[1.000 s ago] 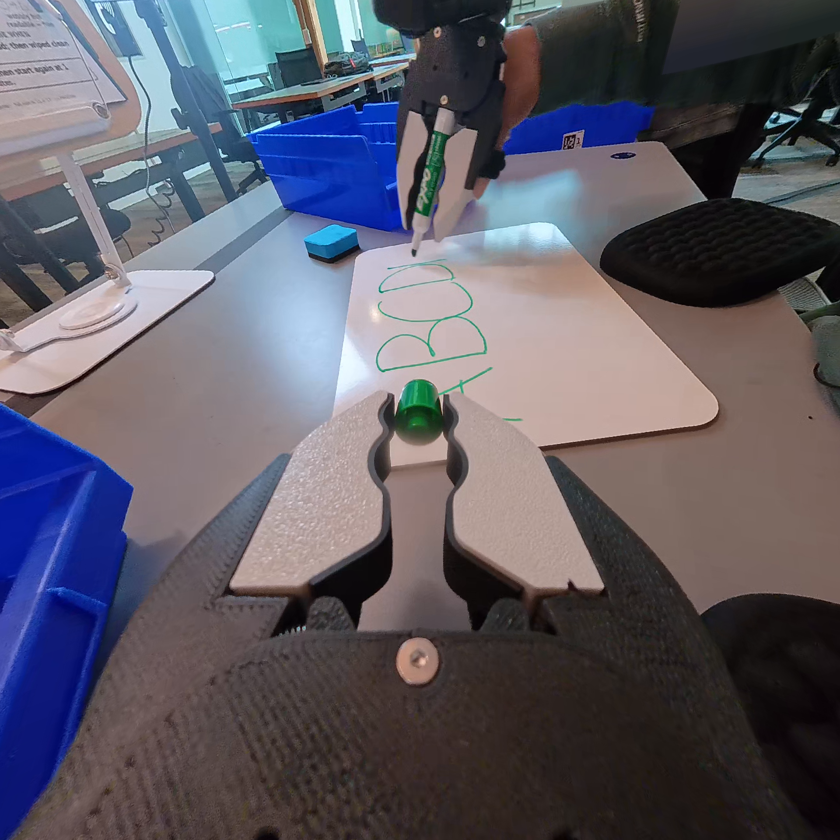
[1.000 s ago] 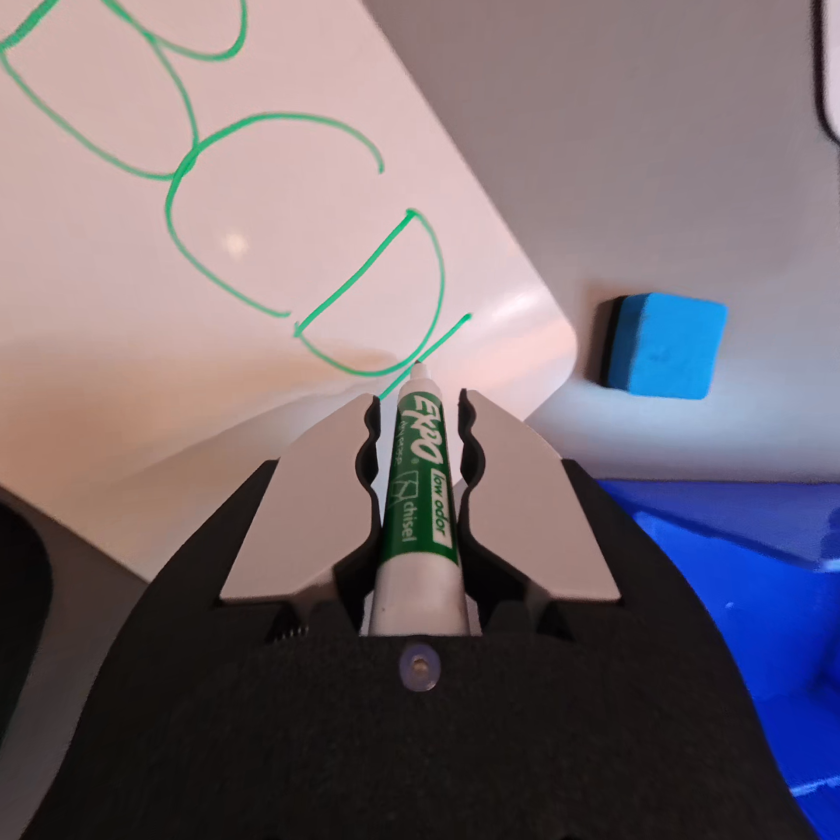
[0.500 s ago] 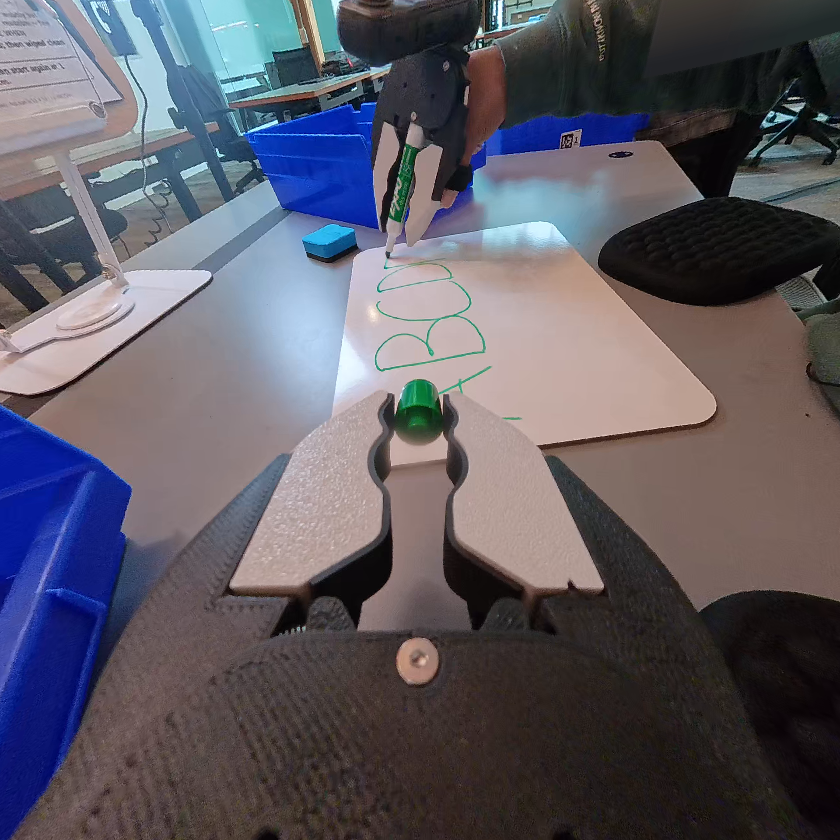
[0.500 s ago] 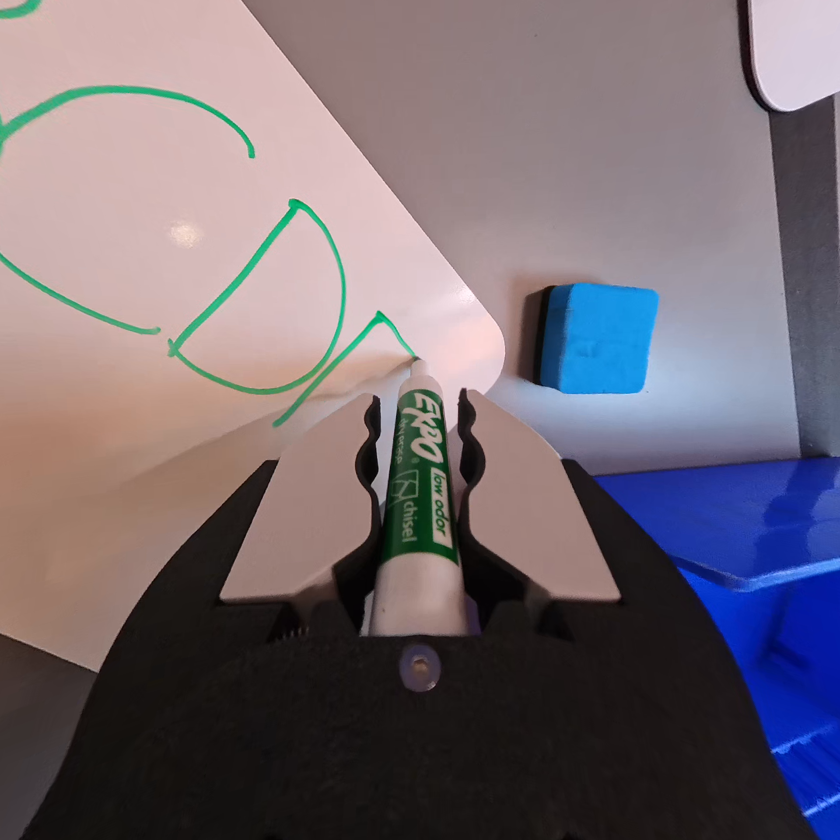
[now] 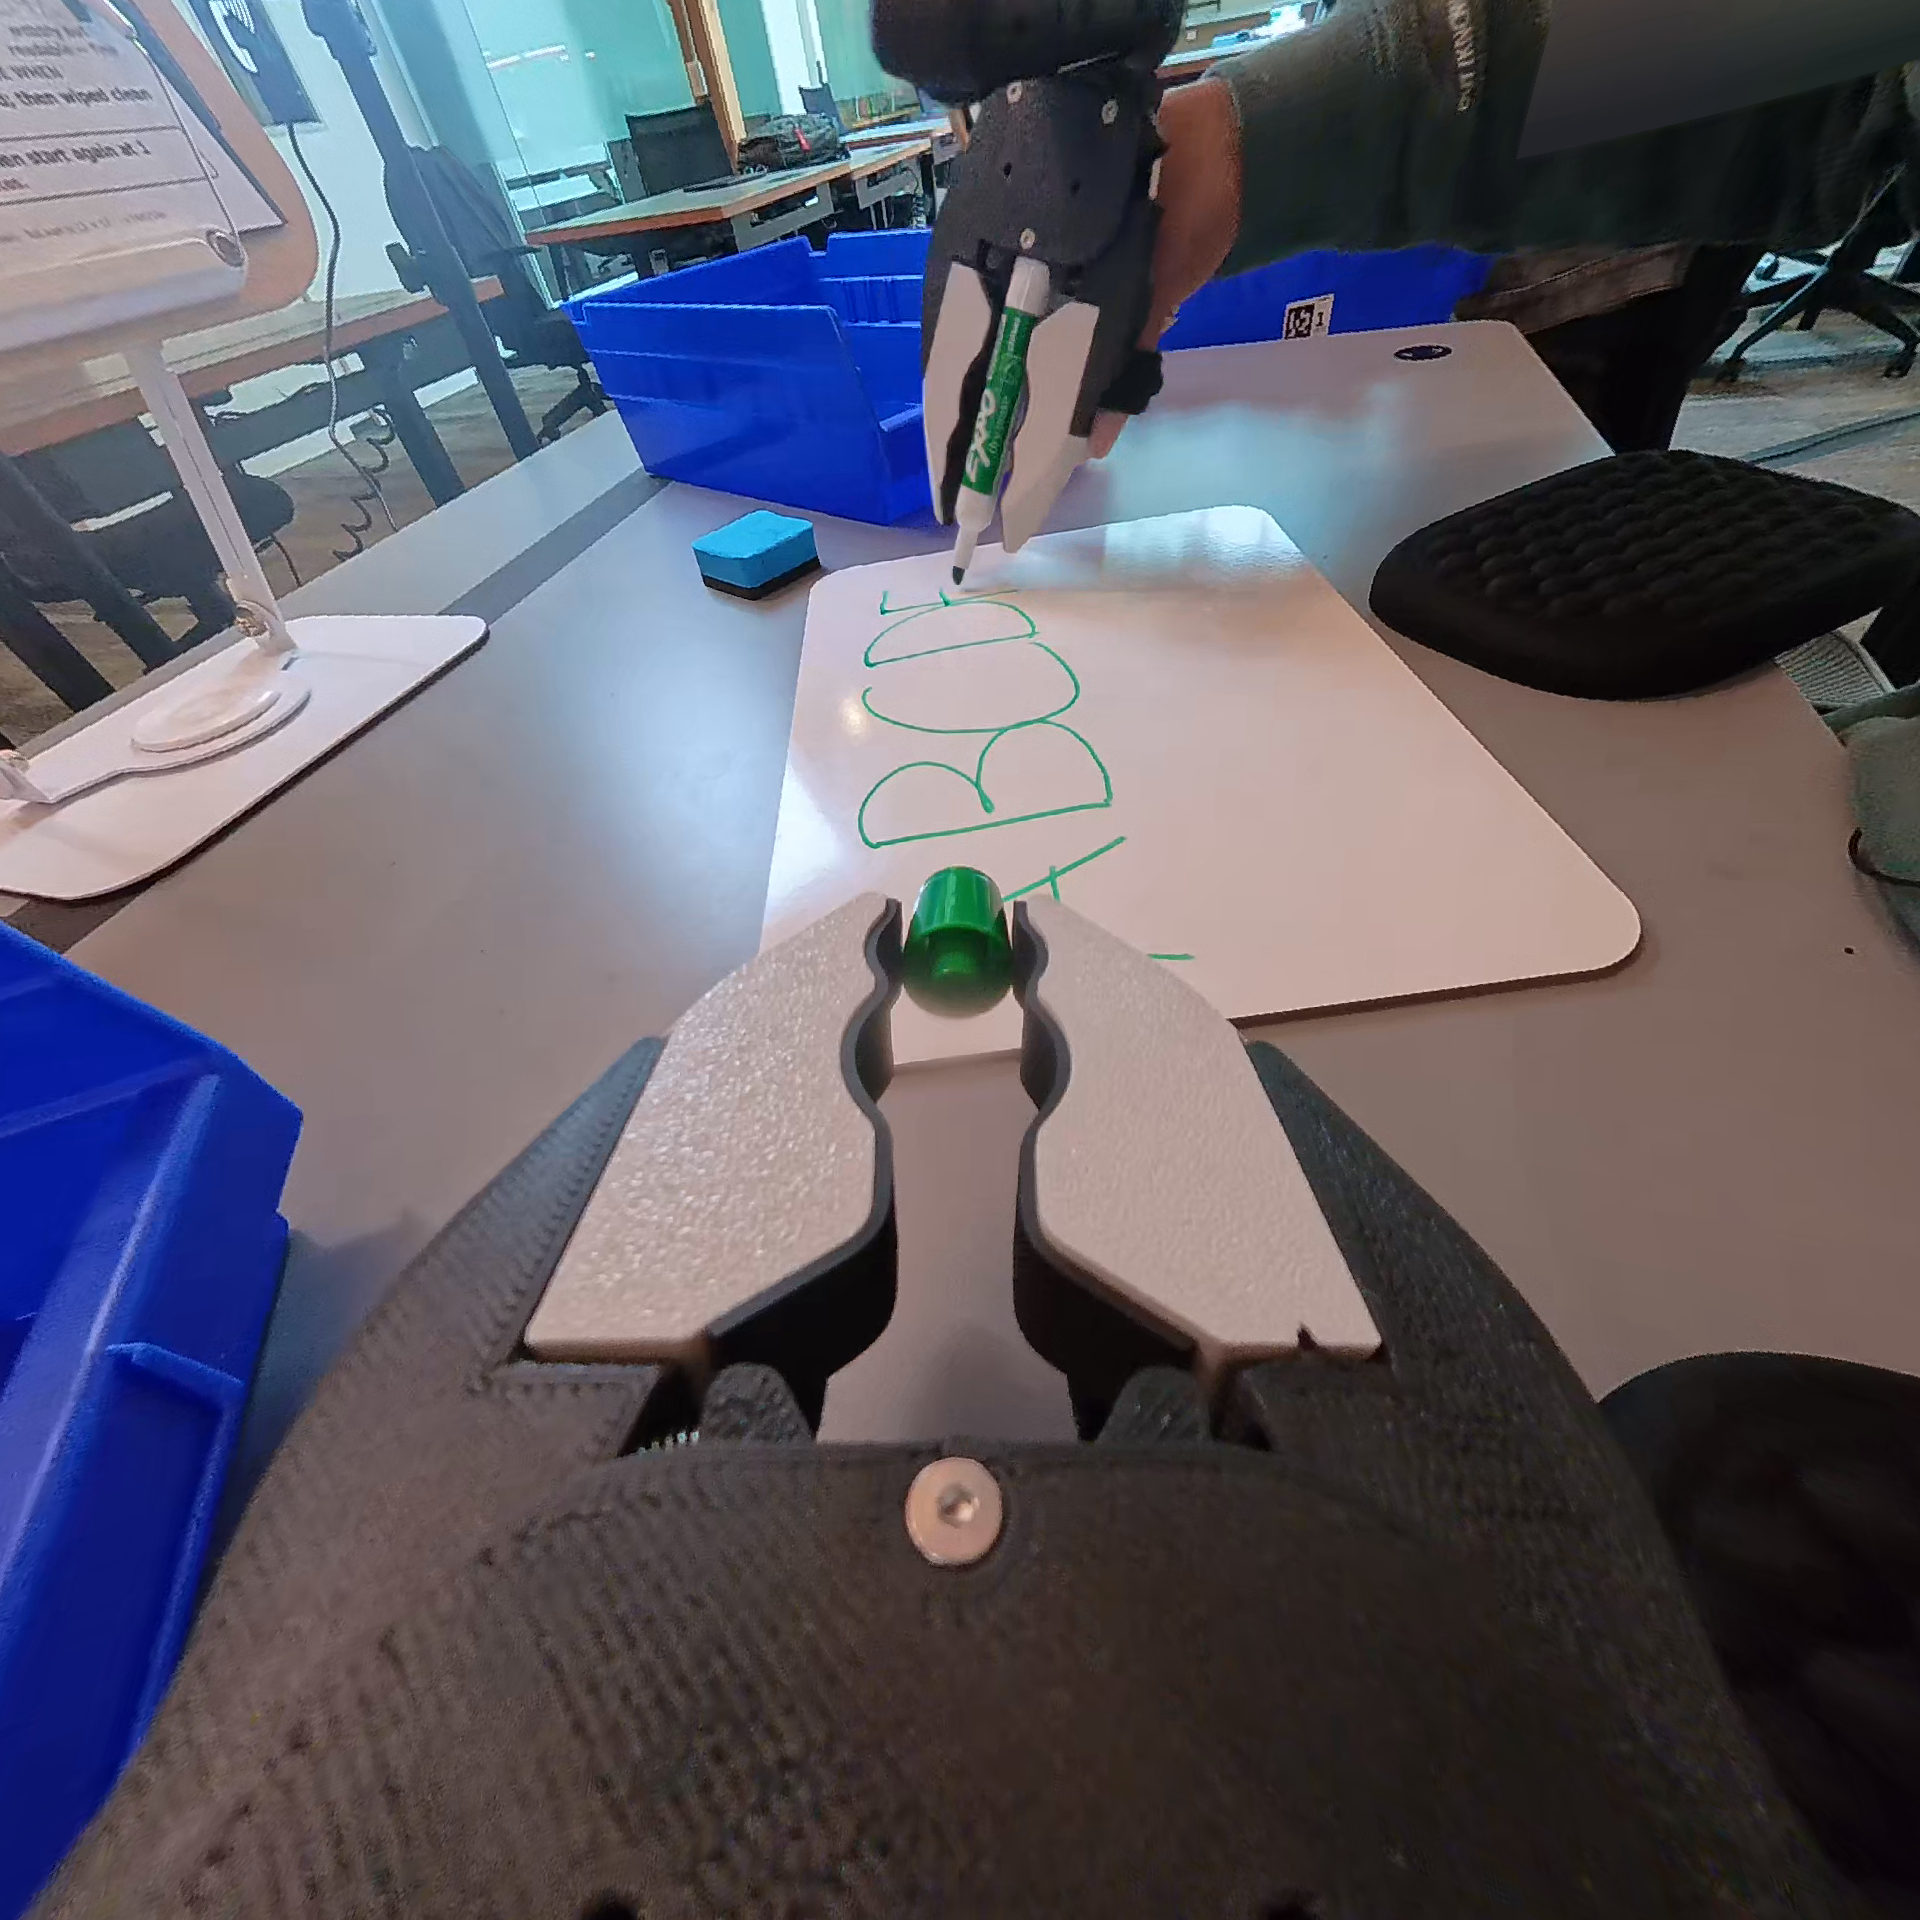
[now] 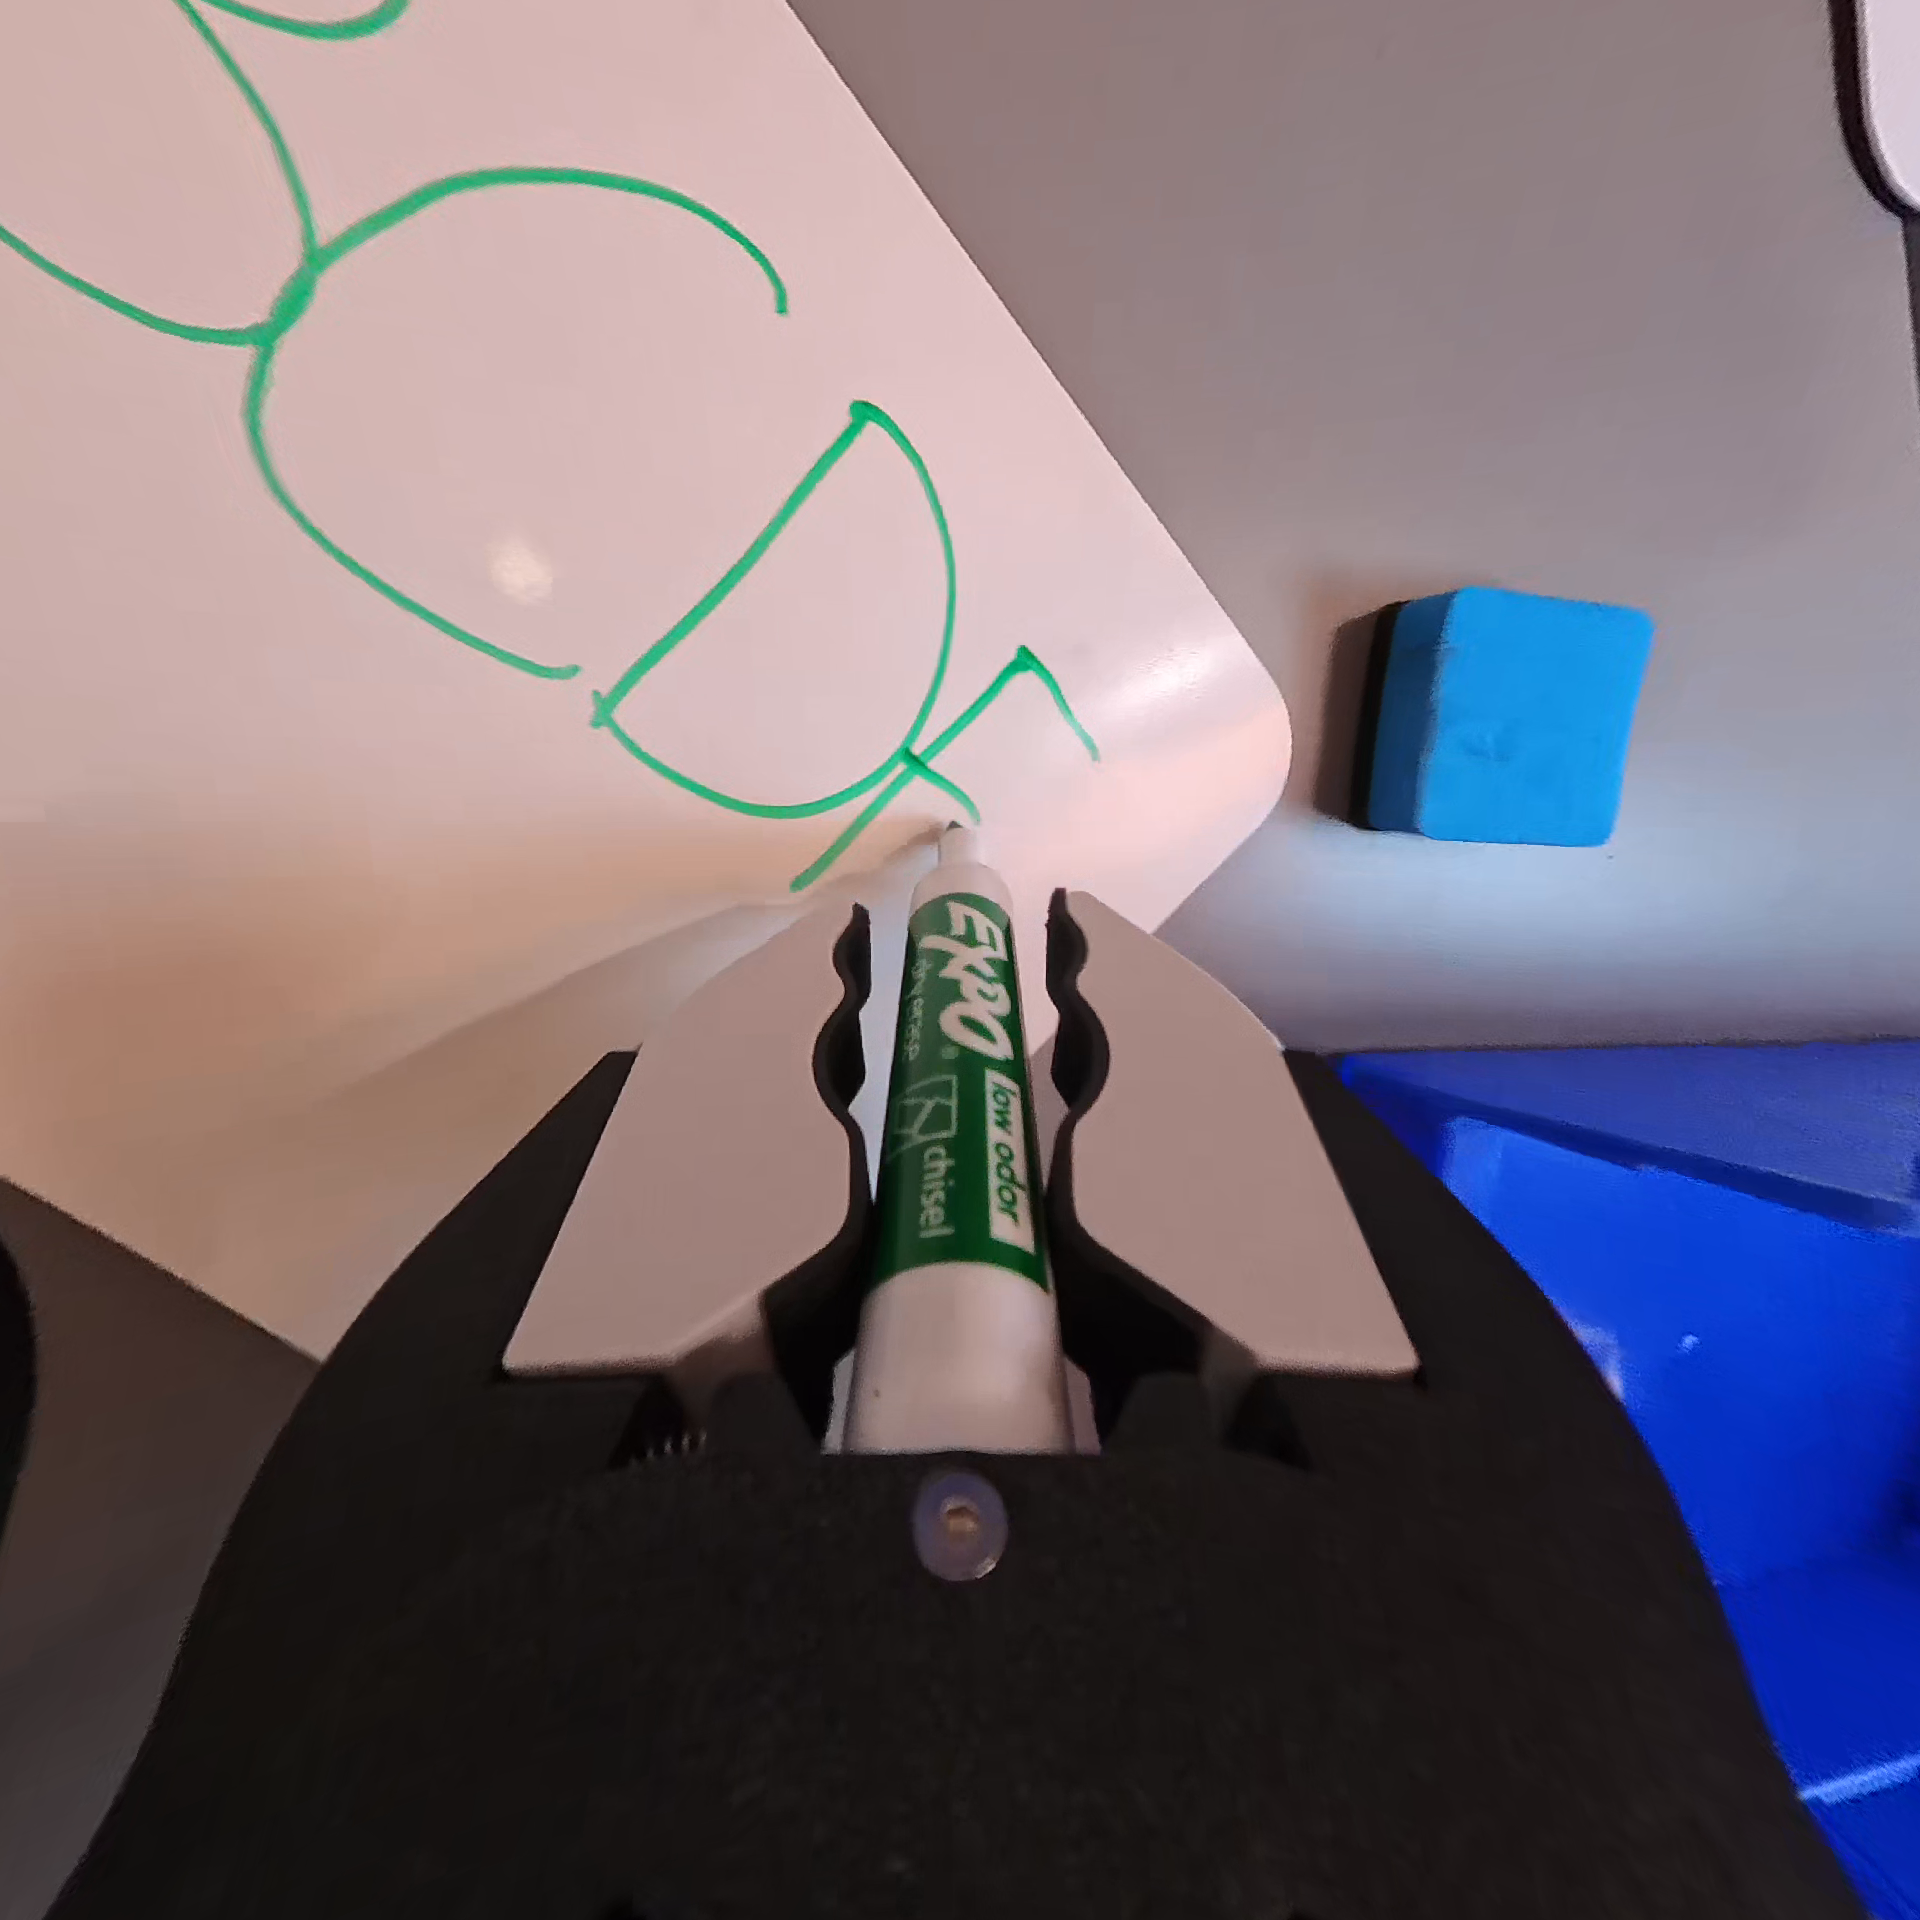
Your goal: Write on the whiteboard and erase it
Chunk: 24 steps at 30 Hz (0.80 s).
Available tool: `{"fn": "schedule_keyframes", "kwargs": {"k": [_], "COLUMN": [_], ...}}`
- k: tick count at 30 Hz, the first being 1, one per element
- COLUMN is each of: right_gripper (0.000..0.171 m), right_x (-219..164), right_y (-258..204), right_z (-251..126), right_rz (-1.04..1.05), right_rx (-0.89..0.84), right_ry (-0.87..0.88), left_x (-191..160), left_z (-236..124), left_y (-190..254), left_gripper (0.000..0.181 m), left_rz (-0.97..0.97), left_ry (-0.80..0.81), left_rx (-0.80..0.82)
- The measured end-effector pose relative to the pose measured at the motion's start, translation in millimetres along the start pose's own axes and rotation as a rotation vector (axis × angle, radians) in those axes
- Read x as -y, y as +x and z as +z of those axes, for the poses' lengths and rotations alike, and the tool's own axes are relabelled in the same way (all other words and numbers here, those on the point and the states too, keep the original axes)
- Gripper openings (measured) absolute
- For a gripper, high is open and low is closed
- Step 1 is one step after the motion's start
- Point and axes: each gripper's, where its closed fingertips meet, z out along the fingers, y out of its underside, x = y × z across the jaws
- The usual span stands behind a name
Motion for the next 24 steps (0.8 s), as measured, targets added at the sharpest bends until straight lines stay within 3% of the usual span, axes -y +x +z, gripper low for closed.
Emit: {"fn": "schedule_keyframes", "kwargs": {"k": [7,12,24], "right_gripper": [0.034,0.033,0.034], "right_x": [-6,-23,8], "right_y": [-29,-11,39], "right_z": [-6,-9,9], "right_rz": [-0.030,0.007,0.009], "right_rx": [0.058,0.019,-0.058], "right_ry": [-0.024,-0.056,-0.015], "left_x": [0,0,0], "left_z": [0,0,0], "left_y": [-1,0,1], "left_gripper": [0.020,0.020,0.020], "left_rz": [-0.006,-0.003,0.000], "left_ry": [0.002,0.001,-0.001], "left_rx": [-0.001,0.001,-0.005]}}
